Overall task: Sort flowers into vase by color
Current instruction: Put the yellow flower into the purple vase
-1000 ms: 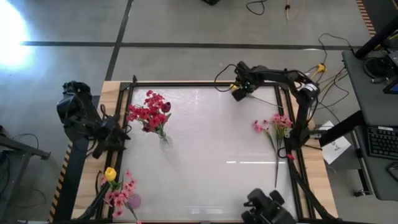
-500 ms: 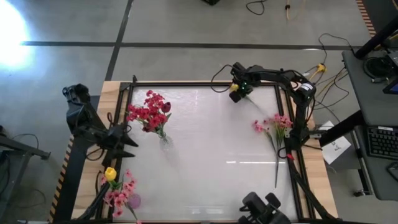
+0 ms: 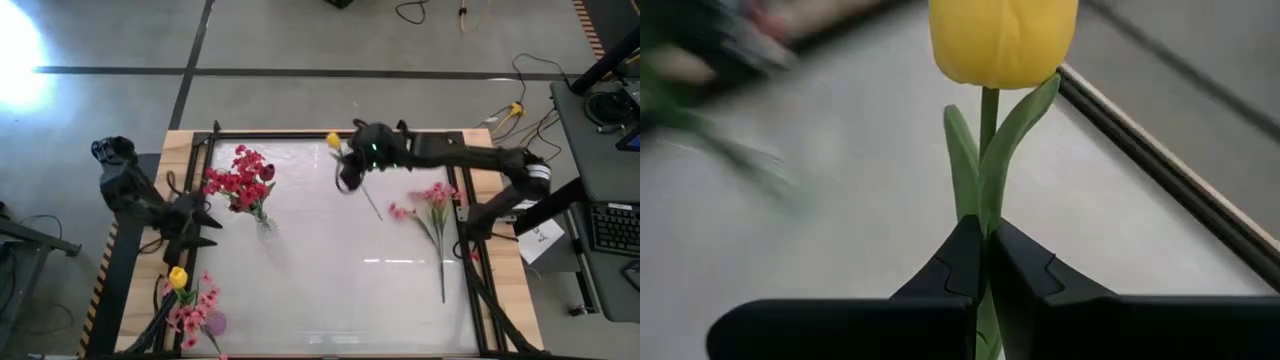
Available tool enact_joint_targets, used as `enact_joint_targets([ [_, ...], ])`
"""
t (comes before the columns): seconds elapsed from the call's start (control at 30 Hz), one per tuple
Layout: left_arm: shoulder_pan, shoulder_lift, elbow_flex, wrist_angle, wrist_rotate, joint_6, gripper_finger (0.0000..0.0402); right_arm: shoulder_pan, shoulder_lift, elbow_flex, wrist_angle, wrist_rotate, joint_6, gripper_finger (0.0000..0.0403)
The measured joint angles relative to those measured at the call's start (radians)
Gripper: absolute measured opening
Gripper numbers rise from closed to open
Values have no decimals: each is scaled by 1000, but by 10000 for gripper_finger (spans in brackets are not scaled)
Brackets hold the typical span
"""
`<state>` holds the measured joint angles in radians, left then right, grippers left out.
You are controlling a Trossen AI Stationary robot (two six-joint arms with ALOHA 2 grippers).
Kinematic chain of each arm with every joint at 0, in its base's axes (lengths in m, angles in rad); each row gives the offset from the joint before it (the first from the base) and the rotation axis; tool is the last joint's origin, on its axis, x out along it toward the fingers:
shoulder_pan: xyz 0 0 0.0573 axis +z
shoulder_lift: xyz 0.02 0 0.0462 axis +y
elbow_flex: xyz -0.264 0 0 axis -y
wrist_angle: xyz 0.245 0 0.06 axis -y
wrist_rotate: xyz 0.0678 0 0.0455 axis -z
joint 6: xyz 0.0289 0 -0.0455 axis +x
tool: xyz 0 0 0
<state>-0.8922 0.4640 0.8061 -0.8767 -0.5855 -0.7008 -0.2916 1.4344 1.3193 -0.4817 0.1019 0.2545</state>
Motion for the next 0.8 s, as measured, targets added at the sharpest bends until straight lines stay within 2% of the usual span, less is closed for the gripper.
enact_joint_targets([
  [0.13,0,34,109,5,-32,95,215,177,-72,4,145,74,19,10],
  [0.27,0,98,212,31,-62,200,216,323,-90,34,234,151,-13,9],
  [0.47,1,231,337,83,-87,297,243,498,-72,63,436,156,-53,9],
  [0.67,19,377,442,156,-186,403,281,624,11,63,681,150,-167,9],
  [0.8,54,476,520,215,-179,434,285,646,86,85,827,150,-268,9],
])
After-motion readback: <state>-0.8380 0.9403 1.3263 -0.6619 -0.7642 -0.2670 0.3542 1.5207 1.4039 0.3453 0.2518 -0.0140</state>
